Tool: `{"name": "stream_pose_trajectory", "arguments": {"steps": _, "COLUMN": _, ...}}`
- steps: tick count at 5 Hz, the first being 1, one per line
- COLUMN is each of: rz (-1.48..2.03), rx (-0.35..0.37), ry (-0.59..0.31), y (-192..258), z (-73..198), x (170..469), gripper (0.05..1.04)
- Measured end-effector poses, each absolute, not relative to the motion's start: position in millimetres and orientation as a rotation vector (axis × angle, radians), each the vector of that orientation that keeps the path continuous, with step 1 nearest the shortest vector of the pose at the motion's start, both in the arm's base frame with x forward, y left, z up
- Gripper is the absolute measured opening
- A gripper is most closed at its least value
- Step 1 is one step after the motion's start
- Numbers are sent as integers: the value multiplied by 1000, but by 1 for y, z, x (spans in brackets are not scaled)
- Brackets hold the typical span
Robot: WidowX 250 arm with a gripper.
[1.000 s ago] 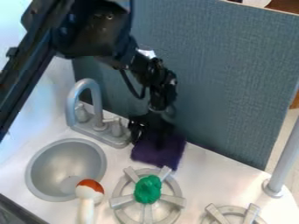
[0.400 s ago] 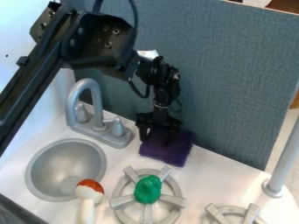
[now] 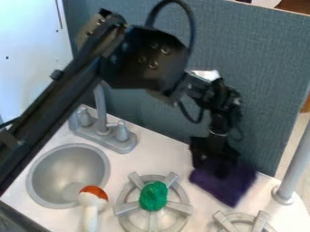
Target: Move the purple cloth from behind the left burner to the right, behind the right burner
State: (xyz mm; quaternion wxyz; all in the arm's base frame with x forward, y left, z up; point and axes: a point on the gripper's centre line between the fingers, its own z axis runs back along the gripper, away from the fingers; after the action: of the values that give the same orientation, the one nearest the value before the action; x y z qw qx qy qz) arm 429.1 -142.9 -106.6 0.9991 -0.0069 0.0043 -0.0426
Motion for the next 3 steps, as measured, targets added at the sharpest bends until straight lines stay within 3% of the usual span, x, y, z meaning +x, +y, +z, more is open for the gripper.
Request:
{"name": "stream_pose_trajectory", "arguments": {"steps": 2, "rz": -155, "rx": -72, "ry": 20, "y": -166, "z": -109, "x": 424, "gripper": 1001}}
{"name": "stream_pose_trajectory", "arguments": {"steps": 3, "rz": -139, "rx": -14, "ry": 14, "y": -155, "z": -104, "x": 406, "gripper": 1001}}
